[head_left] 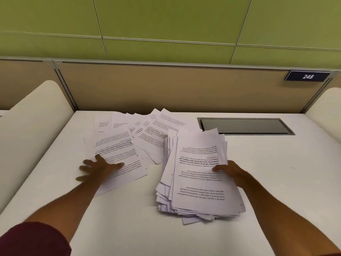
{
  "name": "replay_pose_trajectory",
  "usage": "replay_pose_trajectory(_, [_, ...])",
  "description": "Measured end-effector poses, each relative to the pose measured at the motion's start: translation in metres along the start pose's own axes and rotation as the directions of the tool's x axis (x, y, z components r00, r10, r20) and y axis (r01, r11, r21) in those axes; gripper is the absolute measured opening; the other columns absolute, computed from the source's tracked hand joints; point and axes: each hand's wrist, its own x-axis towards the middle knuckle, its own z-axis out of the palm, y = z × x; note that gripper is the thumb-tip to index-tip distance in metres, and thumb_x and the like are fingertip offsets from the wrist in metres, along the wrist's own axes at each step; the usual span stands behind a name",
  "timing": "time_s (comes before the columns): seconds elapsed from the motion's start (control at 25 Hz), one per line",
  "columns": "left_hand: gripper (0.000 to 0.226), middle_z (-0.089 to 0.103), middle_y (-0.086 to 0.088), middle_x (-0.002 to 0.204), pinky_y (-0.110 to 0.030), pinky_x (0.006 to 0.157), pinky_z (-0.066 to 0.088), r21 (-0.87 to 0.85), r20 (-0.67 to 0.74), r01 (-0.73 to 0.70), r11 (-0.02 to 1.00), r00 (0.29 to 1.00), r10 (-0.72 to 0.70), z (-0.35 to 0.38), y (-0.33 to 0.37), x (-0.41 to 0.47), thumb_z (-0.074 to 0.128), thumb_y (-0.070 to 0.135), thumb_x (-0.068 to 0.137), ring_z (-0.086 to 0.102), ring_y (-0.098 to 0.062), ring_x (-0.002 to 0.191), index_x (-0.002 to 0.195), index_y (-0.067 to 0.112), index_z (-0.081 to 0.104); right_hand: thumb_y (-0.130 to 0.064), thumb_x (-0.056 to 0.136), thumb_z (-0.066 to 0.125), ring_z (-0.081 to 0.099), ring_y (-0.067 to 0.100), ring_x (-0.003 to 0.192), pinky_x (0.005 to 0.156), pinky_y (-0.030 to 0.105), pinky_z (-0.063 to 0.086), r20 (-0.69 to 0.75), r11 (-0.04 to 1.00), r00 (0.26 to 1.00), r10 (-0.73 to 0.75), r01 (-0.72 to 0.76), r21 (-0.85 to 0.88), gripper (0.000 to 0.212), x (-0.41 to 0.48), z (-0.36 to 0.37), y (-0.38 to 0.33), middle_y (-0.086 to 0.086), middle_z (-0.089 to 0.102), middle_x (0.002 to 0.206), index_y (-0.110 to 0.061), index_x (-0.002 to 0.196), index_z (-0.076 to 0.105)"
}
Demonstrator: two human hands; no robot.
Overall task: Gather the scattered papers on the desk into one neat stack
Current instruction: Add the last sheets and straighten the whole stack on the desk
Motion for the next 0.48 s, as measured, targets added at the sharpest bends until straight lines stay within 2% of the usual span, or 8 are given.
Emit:
replay_pose_trajectory(0.12, [0.111, 0.030, -0.016, 0.145, -0.061, 0.111, 0.017, 0.081, -0.026, -0.214, 0.974, 0.976, 0.216, -0.001, 0.009, 0.013, 0.074, 0.077, 0.049, 0.023, -0.036, 0.139, 0.138, 0.023, 0.034, -0.016, 0.076, 0.081, 0.076, 0.031, 0.079, 0.057, 0.033, 0.060, 0.045, 0.999, 0.998, -0.034, 0.033, 0.030, 0.033, -0.002, 0.017, -0.002, 0.007, 0.079, 0.092, -0.015, 0.107, 0.071])
replay_pose_trajectory(0.2, [0.106, 0.039, -0.013, 0.140, -0.055, 0.106, 0.029, 0.043, -0.057, -0.307, 0.951, 0.949, 0.309, -0.004, 0.012, 0.020, 0.077, 0.074, 0.047, 0.033, -0.034, 0.134, 0.133, 0.023, 0.042, -0.021, 0.071, 0.086, 0.076, 0.031, 0.084, 0.061, 0.035, 0.061, 0.058, 0.998, 0.997, -0.059, 0.059, 0.003, 0.040, -0.002, 0.028, -0.005, 0.008, 0.078, 0.099, -0.016, 0.107, 0.071])
replay_pose_trajectory(0.32, [0.110, 0.041, -0.019, 0.138, -0.051, 0.103, 0.036, -0.117, -0.168, -0.213, 0.970, 0.967, 0.192, -0.006, 0.013, 0.034, 0.076, 0.074, 0.050, 0.036, -0.037, 0.130, 0.131, 0.008, 0.041, -0.019, 0.068, 0.087, 0.076, 0.030, 0.083, 0.061, 0.036, 0.061, -0.008, 0.997, 0.998, -0.063, 0.063, -0.041, 0.048, -0.001, 0.041, -0.008, 0.007, 0.078, 0.099, -0.012, 0.112, 0.069])
replay_pose_trajectory(0.4, [0.113, 0.040, -0.024, 0.138, -0.050, 0.104, 0.036, -0.142, -0.158, -0.166, 0.976, 0.977, 0.144, -0.008, 0.022, 0.042, 0.079, 0.068, 0.052, 0.035, -0.040, 0.130, 0.132, 0.002, 0.035, -0.017, 0.070, 0.086, 0.075, 0.033, 0.087, 0.066, 0.039, 0.061, -0.051, 0.997, 0.997, -0.056, 0.053, -0.062, 0.049, 0.000, 0.046, -0.010, 0.010, 0.076, 0.105, -0.009, 0.114, 0.067])
replay_pose_trajectory(0.48, [0.112, 0.038, -0.025, 0.140, -0.050, 0.103, 0.036, -0.190, -0.117, -0.149, 0.971, 0.985, 0.128, -0.011, 0.038, 0.049, 0.087, 0.054, 0.054, 0.035, -0.041, 0.130, 0.135, 0.001, 0.031, -0.015, 0.072, 0.085, 0.073, 0.034, 0.091, 0.071, 0.042, 0.061, -0.076, 0.996, 0.996, -0.045, 0.040, -0.074, 0.048, 0.000, 0.049, -0.011, 0.013, 0.074, 0.109, -0.008, 0.116, 0.066])
